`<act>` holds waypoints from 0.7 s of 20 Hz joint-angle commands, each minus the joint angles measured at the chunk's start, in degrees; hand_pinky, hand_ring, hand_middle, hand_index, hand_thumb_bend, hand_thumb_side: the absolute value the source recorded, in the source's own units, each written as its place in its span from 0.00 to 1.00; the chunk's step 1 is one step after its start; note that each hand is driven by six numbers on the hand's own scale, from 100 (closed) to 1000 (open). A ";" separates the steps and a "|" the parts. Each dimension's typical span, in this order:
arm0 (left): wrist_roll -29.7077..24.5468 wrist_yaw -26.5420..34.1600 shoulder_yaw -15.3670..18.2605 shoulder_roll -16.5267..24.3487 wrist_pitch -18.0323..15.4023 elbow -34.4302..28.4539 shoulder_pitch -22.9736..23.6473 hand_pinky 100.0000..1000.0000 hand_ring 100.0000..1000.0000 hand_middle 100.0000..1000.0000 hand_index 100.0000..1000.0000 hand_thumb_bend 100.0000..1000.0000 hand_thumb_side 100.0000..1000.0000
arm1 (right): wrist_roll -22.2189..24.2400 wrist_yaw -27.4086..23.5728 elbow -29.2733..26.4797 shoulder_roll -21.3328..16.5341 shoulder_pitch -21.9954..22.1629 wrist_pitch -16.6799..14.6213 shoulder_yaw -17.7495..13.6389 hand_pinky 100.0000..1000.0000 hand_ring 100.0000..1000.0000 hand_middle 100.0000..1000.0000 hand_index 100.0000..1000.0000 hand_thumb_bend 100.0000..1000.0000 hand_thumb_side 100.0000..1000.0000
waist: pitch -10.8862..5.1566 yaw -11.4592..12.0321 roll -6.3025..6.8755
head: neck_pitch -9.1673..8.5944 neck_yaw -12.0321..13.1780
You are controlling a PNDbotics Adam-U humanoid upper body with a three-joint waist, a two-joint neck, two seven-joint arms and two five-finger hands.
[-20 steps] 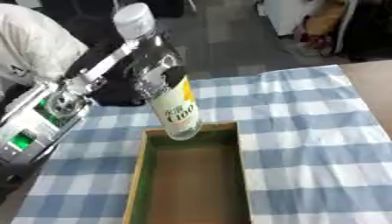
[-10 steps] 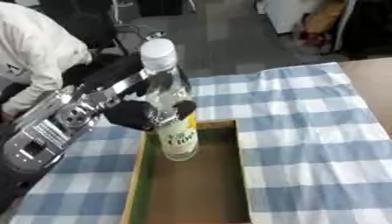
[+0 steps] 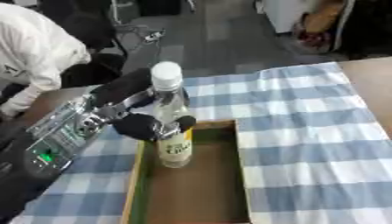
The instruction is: Pick up objects on the table and place them in the box.
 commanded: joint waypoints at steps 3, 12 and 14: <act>-9.07 -3.40 0.85 0.48 -0.28 0.86 -0.37 0.98 0.91 0.96 0.96 0.83 1.00 | 0.25 -0.09 -0.93 -0.69 -1.10 -0.05 -0.16 0.34 0.44 0.51 0.61 0.00 0.83 | -0.61 -0.01 -0.35 | 0.37 0.09; -8.23 -4.58 5.02 0.03 2.23 -0.70 0.63 1.00 0.95 1.00 1.00 1.00 1.00 | 0.12 0.01 -0.93 -0.73 -1.00 -0.03 -0.26 0.34 0.44 0.51 0.61 0.00 0.83 | -0.60 0.22 -0.42 | 0.42 -0.10; -6.55 -4.52 6.57 -0.25 3.05 -1.60 1.11 0.96 0.90 0.99 1.00 0.99 1.00 | 0.08 0.05 -0.93 -0.74 -0.97 -0.04 -0.31 0.34 0.44 0.51 0.61 0.00 0.83 | -0.60 0.34 -0.46 | 0.33 -0.21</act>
